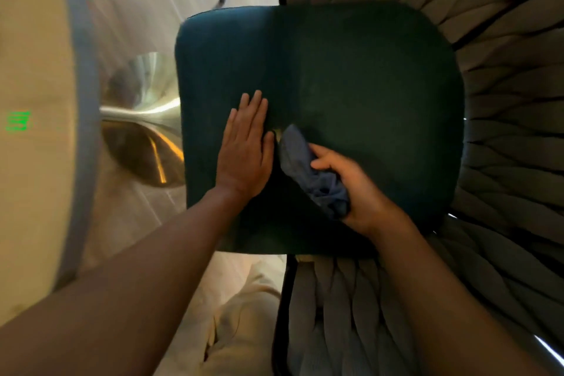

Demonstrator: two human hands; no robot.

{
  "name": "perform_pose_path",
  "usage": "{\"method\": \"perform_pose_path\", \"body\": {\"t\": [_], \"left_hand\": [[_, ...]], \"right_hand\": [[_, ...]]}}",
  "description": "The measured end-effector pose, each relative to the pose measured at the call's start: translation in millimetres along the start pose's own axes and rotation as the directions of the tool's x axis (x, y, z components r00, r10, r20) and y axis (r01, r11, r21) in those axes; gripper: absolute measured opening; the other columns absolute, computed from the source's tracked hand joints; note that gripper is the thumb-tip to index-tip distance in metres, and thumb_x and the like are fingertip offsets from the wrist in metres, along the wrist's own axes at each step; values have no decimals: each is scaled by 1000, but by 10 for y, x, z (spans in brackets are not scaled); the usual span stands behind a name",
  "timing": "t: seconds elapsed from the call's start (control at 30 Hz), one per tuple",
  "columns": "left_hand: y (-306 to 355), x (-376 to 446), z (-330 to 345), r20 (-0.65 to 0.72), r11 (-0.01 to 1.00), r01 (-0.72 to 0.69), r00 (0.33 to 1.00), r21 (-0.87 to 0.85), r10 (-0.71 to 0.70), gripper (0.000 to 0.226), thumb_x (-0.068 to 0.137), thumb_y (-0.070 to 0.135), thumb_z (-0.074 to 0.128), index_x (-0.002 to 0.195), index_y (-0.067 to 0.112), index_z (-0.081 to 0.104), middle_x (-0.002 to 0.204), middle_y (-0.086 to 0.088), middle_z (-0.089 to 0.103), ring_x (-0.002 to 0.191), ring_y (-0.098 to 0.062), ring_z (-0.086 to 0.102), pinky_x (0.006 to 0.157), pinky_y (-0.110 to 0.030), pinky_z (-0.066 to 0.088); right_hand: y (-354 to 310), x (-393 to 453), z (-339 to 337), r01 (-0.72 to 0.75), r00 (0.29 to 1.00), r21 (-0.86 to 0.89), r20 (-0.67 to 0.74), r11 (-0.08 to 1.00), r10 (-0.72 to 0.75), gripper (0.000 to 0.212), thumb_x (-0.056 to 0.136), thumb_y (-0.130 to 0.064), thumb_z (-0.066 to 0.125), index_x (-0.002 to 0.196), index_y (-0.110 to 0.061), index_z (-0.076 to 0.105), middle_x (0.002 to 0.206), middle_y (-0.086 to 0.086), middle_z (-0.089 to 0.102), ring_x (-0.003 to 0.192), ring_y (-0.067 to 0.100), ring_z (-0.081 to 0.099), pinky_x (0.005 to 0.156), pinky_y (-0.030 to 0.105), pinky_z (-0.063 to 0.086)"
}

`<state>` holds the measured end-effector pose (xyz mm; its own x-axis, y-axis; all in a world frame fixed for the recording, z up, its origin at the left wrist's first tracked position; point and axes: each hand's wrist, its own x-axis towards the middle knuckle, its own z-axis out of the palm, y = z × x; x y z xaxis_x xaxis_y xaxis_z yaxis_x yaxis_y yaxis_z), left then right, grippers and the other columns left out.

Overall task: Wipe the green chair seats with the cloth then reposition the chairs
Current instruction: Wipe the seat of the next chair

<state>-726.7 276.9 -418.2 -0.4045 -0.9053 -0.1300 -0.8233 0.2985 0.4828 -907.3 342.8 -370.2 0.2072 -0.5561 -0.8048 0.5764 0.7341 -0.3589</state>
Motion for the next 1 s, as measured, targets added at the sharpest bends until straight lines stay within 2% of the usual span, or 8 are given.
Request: {"method": "perform_pose_path", "body": {"t": [0.13, 0.23, 0.33, 0.4, 0.5, 0.57, 0.8, 1.0], "left_hand": [[-239, -394, -77, -77, 974, 226, 971, 1, -226, 59, 104, 24, 38, 158, 3, 28, 168, -12, 21, 157, -25, 10, 128, -40, 5], [-389, -702, -80, -110, 960, 281, 954, 17, -277, 59, 105, 23, 41, 159, 4, 26, 168, -12, 19, 157, -24, 9, 128, -43, 8], [-488, -960, -27, -137, 958, 284, 951, 32, -277, 58, 105, 21, 41, 159, 3, 25, 168, -12, 18, 157, -26, 8, 127, -48, 12], [-546, -1055, 31, -149, 956, 285, 950, 62, -274, 58, 106, 23, 40, 159, 3, 24, 169, -12, 17, 157, -26, 8, 127, -47, 12], [-612, -1084, 110, -174, 957, 277, 950, 88, -259, 59, 107, 25, 38, 159, 3, 23, 169, -12, 17, 157, -27, 9, 127, -47, 11], [-634, -1080, 147, -193, 959, 272, 948, 83, -253, 59, 107, 24, 39, 159, 3, 23, 169, -12, 17, 157, -28, 9, 127, -48, 14], [-664, -1105, 178, -221, 965, 250, 948, 78, -228, 58, 106, 23, 38, 159, 1, 25, 168, -13, 19, 157, -29, 12, 126, -48, 17], [-691, -1108, 174, -215, 969, 233, 953, 77, -213, 58, 105, 22, 34, 159, 2, 25, 168, -13, 19, 157, -29, 12, 128, -44, 12]], "right_hand": [[-86, 167, 368, 80, 997, -302, 19, 950, -78, 40, 87, -6, 53, 118, -23, 72, 99, 10, 73, 64, 19, 63, 54, 27, 44], [-200, 382, 624, 252, 964, -478, 43, 842, -264, 46, 92, 5, 48, 122, -22, 68, 104, -1, 72, 72, 9, 65, 53, 22, 53], [-309, 615, 816, 463, 865, -703, 225, 540, -449, 52, 91, -2, 54, 140, -17, 59, 130, -8, 63, 112, -5, 61, 95, 16, 50], [-338, 804, 853, 552, 788, -793, 394, 258, -474, 59, 90, -10, 56, 148, -15, 49, 148, -2, 53, 137, 3, 46, 114, 18, 36], [-263, 1109, 859, 536, 752, -832, 548, -144, -366, 70, 92, -19, 53, 157, -10, 30, 165, 10, 26, 155, 25, 16, 125, 34, 17], [-120, 1275, 811, 514, 709, -802, 597, -303, -377, 67, 92, -19, 49, 156, -6, 33, 164, 14, 26, 154, 33, 16, 126, 43, 15], [105, 1329, 715, 620, 457, -691, 703, -371, -545, 36, 87, -10, 58, 119, -9, 73, 129, 5, 68, 130, 23, 58, 111, 48, 43], [229, 1207, 570, 681, 430, -634, 751, -366, -501, 24, 85, -3, 63, 103, -9, 78, 114, 4, 74, 116, 20, 67, 102, 48, 50]]}}
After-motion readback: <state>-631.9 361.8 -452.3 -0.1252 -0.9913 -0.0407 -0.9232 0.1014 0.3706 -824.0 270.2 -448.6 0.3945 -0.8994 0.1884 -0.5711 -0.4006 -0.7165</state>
